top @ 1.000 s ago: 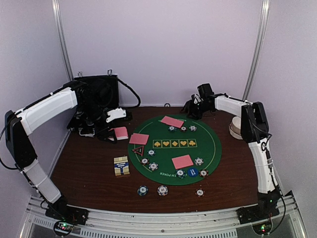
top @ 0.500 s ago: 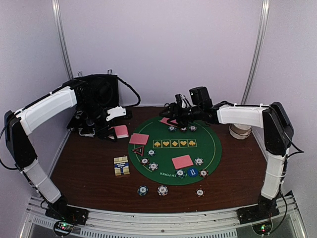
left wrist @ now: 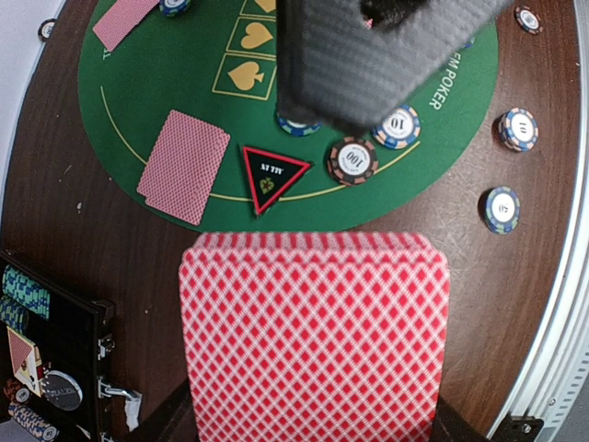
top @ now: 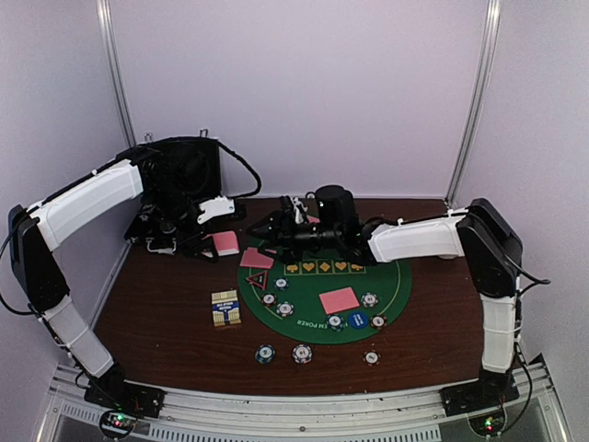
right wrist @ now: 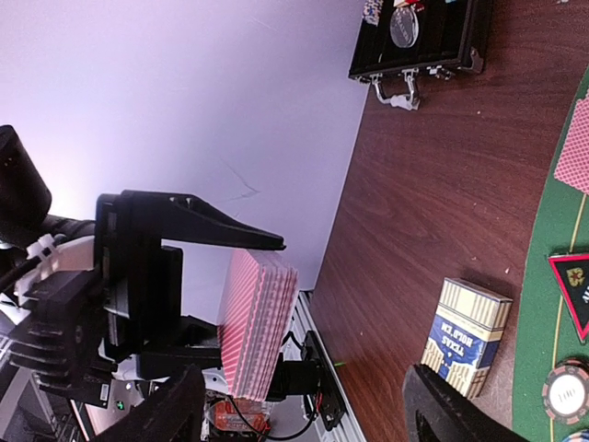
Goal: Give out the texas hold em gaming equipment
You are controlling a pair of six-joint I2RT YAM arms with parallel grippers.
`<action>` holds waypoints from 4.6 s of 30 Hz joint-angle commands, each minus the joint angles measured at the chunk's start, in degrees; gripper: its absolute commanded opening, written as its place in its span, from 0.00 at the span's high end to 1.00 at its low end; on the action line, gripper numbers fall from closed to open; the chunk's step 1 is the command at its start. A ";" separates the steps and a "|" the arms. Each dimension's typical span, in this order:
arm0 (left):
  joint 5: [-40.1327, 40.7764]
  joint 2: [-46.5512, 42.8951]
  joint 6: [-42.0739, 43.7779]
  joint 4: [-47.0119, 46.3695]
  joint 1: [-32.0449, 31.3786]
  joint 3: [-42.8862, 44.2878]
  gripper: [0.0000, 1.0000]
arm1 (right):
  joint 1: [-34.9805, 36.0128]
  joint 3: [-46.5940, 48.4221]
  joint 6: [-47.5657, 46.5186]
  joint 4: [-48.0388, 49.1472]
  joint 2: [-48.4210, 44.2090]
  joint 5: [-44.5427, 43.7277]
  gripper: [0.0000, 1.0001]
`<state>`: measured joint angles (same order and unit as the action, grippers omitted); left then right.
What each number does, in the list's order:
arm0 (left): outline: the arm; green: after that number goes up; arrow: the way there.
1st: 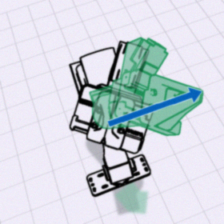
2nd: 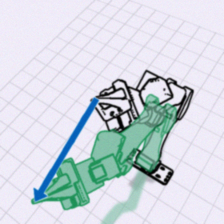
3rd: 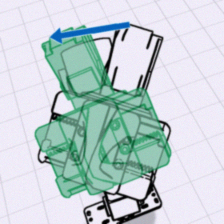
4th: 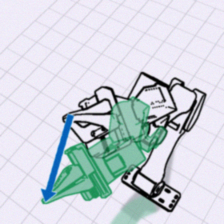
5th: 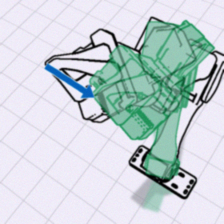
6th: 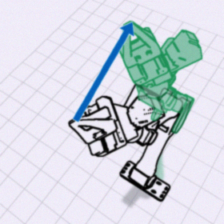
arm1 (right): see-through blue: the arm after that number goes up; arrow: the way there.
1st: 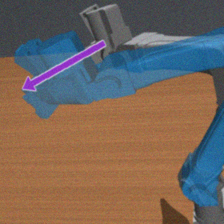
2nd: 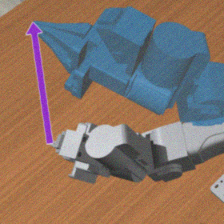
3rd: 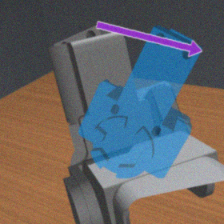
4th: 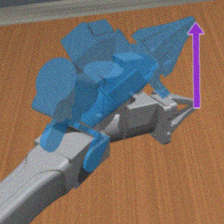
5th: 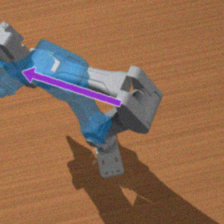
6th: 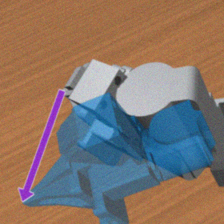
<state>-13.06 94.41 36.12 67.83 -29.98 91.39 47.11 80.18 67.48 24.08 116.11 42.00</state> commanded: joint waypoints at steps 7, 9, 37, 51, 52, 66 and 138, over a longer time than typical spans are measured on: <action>-1.22 0.33 -0.23 -0.62 0.36 1.82 1.00 | 2.15 4.46 4.98 7.45 4.40 1.24 0.22; -1.26 0.40 -0.17 -0.64 0.36 1.86 1.00 | 2.28 5.02 5.15 7.58 4.73 1.48 0.22; -2.23 0.41 -0.19 -0.60 0.36 1.95 1.00 | 4.93 19.33 8.91 3.17 15.83 4.65 0.29; -2.43 -0.21 -0.22 -0.60 0.36 1.68 1.00 | 1.91 14.68 4.98 -2.69 12.39 3.44 0.39; -2.37 -0.27 -0.18 -0.60 0.36 1.68 1.00 | 1.71 14.31 4.68 -2.98 12.12 3.51 0.40; -2.10 -0.31 -0.09 -0.59 0.36 1.51 1.00 | 0.29 11.44 3.37 -3.67 8.66 4.50 0.66; 0.79 -0.06 0.80 -0.68 0.36 0.22 1.00 | -15.16 -19.88 4.65 2.99 -13.46 11.89 1.00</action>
<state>-11.94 94.87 36.16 67.79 -29.98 91.48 34.15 65.39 77.30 30.55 107.72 52.69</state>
